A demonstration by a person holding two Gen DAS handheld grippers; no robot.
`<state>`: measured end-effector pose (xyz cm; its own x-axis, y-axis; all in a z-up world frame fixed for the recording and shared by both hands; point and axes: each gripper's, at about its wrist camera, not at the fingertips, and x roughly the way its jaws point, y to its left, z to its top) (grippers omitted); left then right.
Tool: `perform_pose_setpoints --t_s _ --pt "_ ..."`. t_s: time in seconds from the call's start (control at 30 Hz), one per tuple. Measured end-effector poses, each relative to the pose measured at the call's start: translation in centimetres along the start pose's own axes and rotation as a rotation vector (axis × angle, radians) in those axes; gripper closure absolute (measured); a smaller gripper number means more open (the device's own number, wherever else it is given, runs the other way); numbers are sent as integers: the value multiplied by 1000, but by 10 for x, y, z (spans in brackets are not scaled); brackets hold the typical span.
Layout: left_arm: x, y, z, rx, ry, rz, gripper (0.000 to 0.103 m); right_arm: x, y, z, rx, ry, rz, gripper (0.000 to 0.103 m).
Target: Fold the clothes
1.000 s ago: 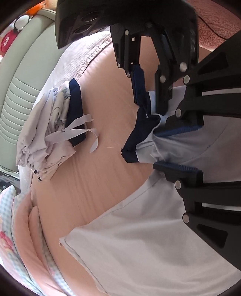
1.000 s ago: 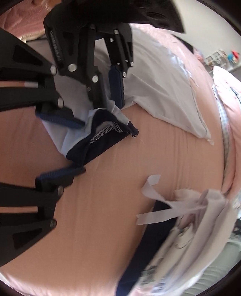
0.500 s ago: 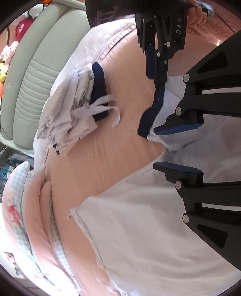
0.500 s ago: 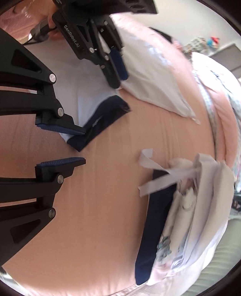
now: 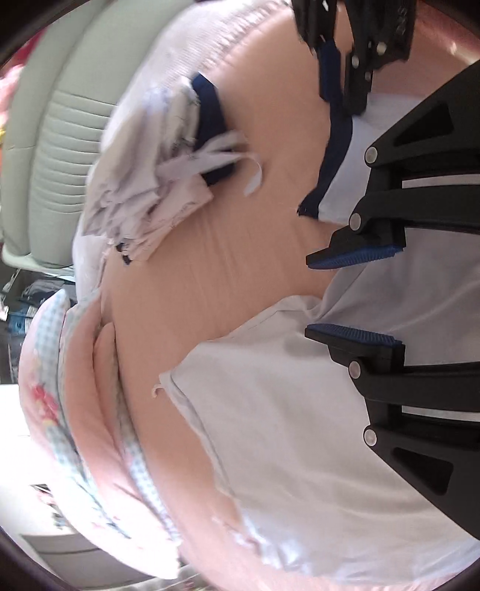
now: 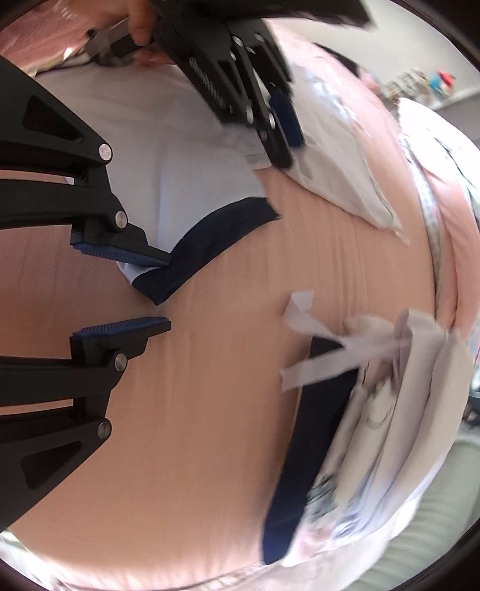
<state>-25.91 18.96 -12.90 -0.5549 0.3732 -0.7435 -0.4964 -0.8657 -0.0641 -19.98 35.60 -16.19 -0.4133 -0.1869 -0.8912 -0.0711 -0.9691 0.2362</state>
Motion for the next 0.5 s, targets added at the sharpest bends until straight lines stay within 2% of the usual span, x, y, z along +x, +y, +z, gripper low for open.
perform_pose_setpoints --t_s 0.1,0.2,0.23,0.33,0.43,0.5 --pt "-24 13 -18 -79 9 -110 74 -8 -9 -7 116 12 86 75" --pt "-46 11 -44 -65 55 -217 74 -15 -8 -20 208 21 172 74" --pt "-49 6 -53 -45 73 -228 74 -17 -2 -27 220 22 196 74" --pt "-47 -12 -74 20 117 -199 74 -9 34 -34 109 42 145 74" --pt "-49 -26 -86 74 155 -155 74 1 76 -35 -139 28 -8 74" --pt "-55 -28 -90 100 189 -155 74 0 78 -52 -253 37 -98 74"
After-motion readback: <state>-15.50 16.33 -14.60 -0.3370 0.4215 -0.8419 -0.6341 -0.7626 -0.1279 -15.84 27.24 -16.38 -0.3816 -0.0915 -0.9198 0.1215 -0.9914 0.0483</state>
